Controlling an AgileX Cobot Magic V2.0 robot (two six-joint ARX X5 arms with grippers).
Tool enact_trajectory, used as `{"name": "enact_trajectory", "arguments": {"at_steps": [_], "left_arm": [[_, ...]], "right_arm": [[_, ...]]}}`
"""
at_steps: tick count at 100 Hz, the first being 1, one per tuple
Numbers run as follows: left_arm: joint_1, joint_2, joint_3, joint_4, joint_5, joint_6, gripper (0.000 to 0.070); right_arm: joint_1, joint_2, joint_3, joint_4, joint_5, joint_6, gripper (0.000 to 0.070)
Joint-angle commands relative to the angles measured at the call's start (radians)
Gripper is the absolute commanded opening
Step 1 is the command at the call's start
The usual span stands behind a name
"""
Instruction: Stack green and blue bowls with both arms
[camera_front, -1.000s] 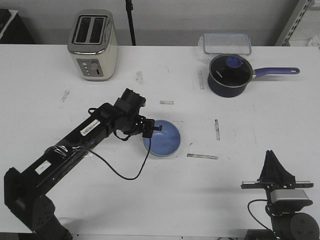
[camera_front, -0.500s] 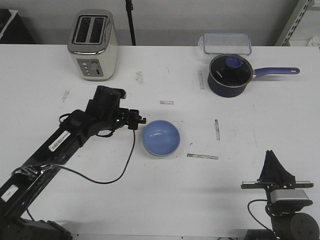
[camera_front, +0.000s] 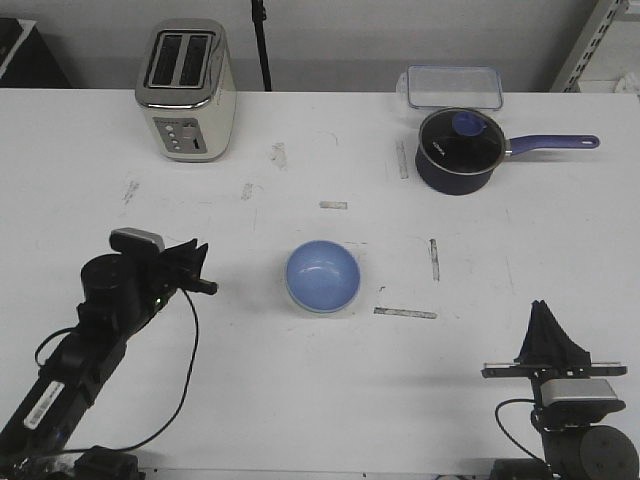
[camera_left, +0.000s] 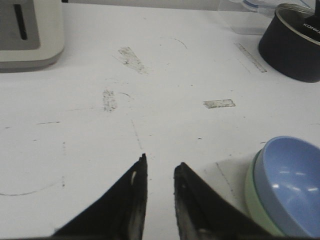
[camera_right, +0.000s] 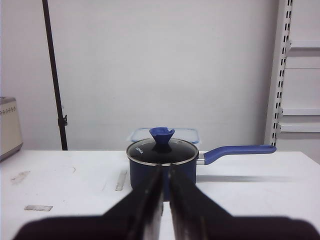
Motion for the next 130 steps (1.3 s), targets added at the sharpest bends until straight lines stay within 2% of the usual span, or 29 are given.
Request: {"name": "enact_trajectory", "arguments": {"at_steps": [1, 4, 28, 59, 79, 130], "left_arm": [[0.019, -0.055, -0.037, 0.027, 0.001, 0.09, 0.0035], [0.032, -0.085, -0.058, 0.032, 0.0, 0.103, 0.0], [0.126, -0.329, -0.223, 0.076, -0.13, 0.106, 0.0001], [0.174, -0.597, -0.409, 0.056, -0.13, 0.106, 0.0002], [0.173, -0.702, -0.41, -0.08, -0.129, 0.106, 0.0001], [0.173, -0.816, -0.411, -0.069, -0.127, 0.105, 0.0002]], "right_arm": [[-0.001, -0.004, 0.006, 0.01, 0.0, 0.01, 0.0014], [-0.001, -0.004, 0.006, 0.01, 0.0, 0.01, 0.0014], [-0.001, -0.004, 0.006, 0.01, 0.0, 0.01, 0.0014], [-0.001, -0.004, 0.006, 0.01, 0.0, 0.01, 0.0014], [-0.001, -0.004, 0.006, 0.01, 0.0, 0.01, 0.0014], [-0.001, -0.004, 0.006, 0.01, 0.0, 0.01, 0.0014]]}}
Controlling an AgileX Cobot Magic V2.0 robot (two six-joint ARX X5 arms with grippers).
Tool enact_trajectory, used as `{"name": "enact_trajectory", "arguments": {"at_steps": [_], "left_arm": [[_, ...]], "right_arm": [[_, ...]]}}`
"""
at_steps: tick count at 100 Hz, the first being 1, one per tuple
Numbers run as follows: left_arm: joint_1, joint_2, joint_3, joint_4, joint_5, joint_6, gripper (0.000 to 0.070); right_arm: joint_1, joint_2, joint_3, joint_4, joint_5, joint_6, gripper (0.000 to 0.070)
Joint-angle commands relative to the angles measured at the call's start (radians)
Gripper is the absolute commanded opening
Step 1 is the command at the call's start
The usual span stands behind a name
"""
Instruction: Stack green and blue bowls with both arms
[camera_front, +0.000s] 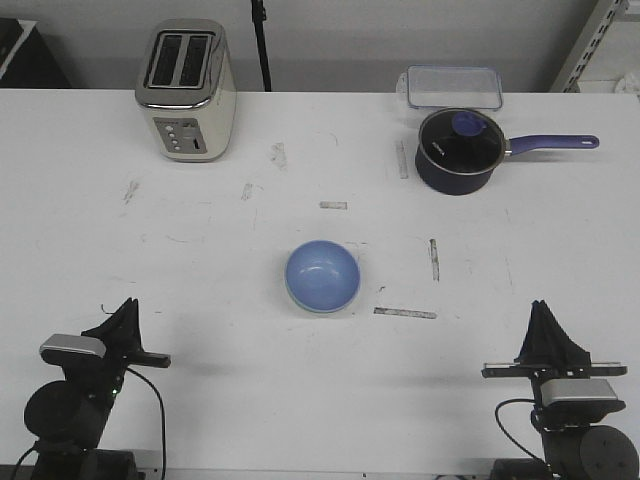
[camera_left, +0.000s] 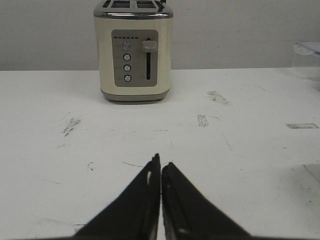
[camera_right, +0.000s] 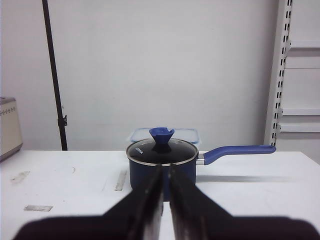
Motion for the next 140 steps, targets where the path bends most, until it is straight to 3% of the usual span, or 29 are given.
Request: {"name": "enact_trajectory", "arguments": {"at_steps": [1, 26, 40, 83, 140], "left_arm": [[0.0, -0.017, 0.007, 0.031, 0.001, 0.005, 0.0002], [0.0, -0.074, -0.057, 0.199, -0.077, 0.005, 0.0001], [0.0, -0.107, -0.127, 0.248, -0.081, 0.005, 0.0002], [0.026, -0.146, -0.241, 0.251, -0.009, 0.005, 0.0003], [0.031, -0.165, -0.327, 0.313, -0.027, 0.006, 0.0002]], "right_arm": [[-0.001, -0.004, 0.006, 0.01, 0.0, 0.01, 0.0014], [-0.001, -0.004, 0.006, 0.01, 0.0, 0.01, 0.0013], [-0.001, -0.004, 0.006, 0.01, 0.0, 0.01, 0.0014], [-0.001, -0.004, 0.006, 0.01, 0.0, 0.01, 0.0014], [-0.001, -0.005, 0.006, 0.01, 0.0, 0.01, 0.0014]]}}
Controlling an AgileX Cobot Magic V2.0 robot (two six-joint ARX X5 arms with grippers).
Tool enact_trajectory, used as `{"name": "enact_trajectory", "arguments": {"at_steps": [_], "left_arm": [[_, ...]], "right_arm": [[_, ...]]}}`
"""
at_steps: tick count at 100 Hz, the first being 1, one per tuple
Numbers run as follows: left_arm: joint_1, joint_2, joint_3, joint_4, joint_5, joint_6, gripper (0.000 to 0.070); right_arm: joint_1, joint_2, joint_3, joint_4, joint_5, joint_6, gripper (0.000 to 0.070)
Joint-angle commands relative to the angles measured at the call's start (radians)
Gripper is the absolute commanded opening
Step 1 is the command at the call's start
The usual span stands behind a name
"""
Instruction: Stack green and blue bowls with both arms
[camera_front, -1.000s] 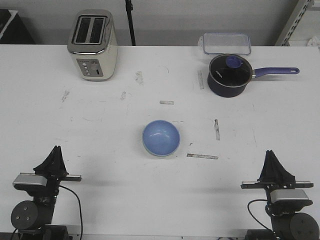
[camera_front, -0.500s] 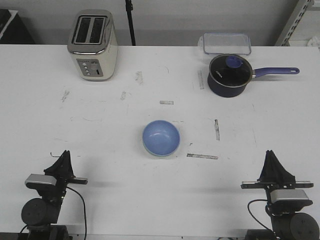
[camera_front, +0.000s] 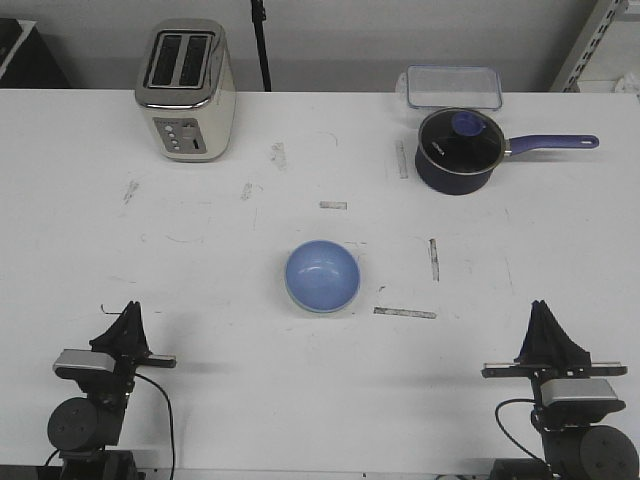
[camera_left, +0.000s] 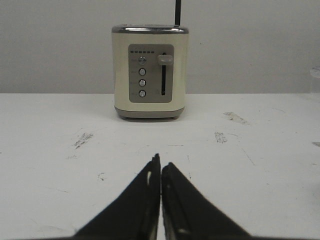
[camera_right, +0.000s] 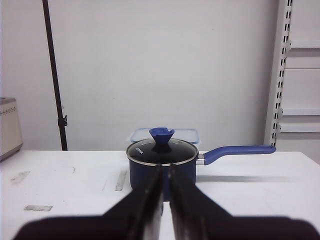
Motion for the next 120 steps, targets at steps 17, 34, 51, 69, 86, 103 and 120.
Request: {"name": "enact_trajectory", "arguments": {"at_steps": [17, 34, 51, 69, 86, 103, 120], "left_arm": [[-0.001, -0.002, -0.022, 0.016, -0.033, 0.032, 0.0002], [-0.001, -0.002, -0.022, 0.015, -0.033, 0.033, 0.0002], [-0.001, -0.002, -0.022, 0.011, -0.033, 0.039, 0.0002], [-0.001, -0.002, -0.022, 0.006, -0.033, 0.039, 0.0002], [-0.001, -0.002, -0.022, 0.006, -0.033, 0.039, 0.0002], [-0.001, -0.002, -0.022, 0.006, -0.033, 0.039, 0.0002], [-0.001, -0.002, -0.022, 0.006, -0.033, 0.039, 0.0002]], "right_arm": [[-0.001, -0.005, 0.006, 0.01, 0.0, 0.01, 0.0014], [-0.001, -0.005, 0.006, 0.01, 0.0, 0.01, 0.0013], [-0.001, -0.005, 0.006, 0.01, 0.0, 0.01, 0.0014], [-0.001, -0.005, 0.006, 0.01, 0.0, 0.01, 0.0014], [-0.001, -0.005, 0.006, 0.01, 0.0, 0.01, 0.0014], [-0.001, -0.005, 0.006, 0.01, 0.0, 0.01, 0.0014], [-0.001, -0.005, 0.006, 0.01, 0.0, 0.01, 0.0014]]}}
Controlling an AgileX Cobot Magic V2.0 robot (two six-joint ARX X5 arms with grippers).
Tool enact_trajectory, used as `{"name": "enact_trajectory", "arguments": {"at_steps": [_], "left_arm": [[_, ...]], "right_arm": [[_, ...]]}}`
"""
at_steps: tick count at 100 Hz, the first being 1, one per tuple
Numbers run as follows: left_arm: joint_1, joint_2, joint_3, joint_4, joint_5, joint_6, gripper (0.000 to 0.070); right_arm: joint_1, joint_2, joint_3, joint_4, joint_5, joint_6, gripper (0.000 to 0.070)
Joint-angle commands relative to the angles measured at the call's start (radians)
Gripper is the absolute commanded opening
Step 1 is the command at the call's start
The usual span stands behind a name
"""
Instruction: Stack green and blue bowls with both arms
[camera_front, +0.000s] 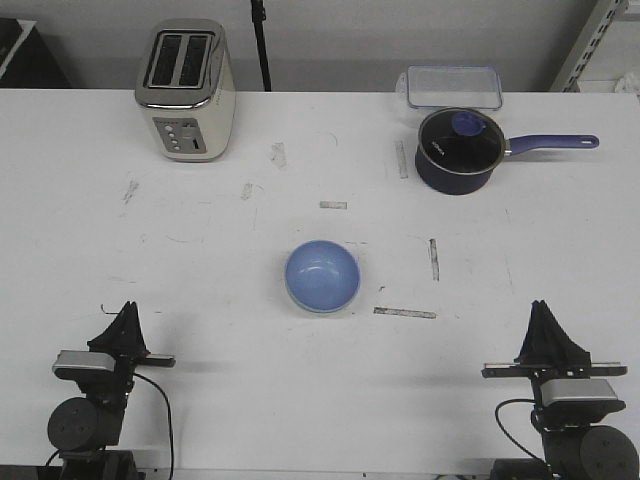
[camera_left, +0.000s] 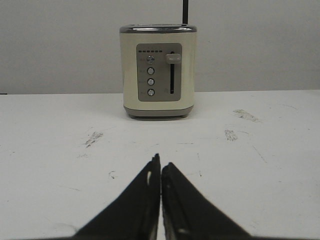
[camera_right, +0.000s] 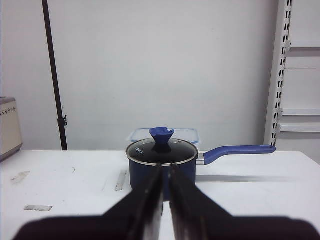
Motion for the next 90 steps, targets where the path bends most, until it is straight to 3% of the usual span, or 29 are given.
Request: {"name": "enact_trajectory", "arguments": {"at_steps": [1, 66, 90], "left_arm": [[-0.001, -0.002, -0.022, 0.013, -0.004, 0.011, 0.0002], [-0.001, -0.002, -0.022, 0.013, -0.004, 0.011, 0.0002], [-0.001, -0.002, -0.022, 0.012, -0.004, 0.011, 0.0002]], "right_arm": [[-0.001, -0.005, 0.006, 0.01, 0.0, 0.01, 0.0014], [-0.001, -0.005, 0.003, 0.008, 0.006, 0.01, 0.0014], [0.004, -0.021, -0.079, 0.018, 0.003, 0.01, 0.0013]]}}
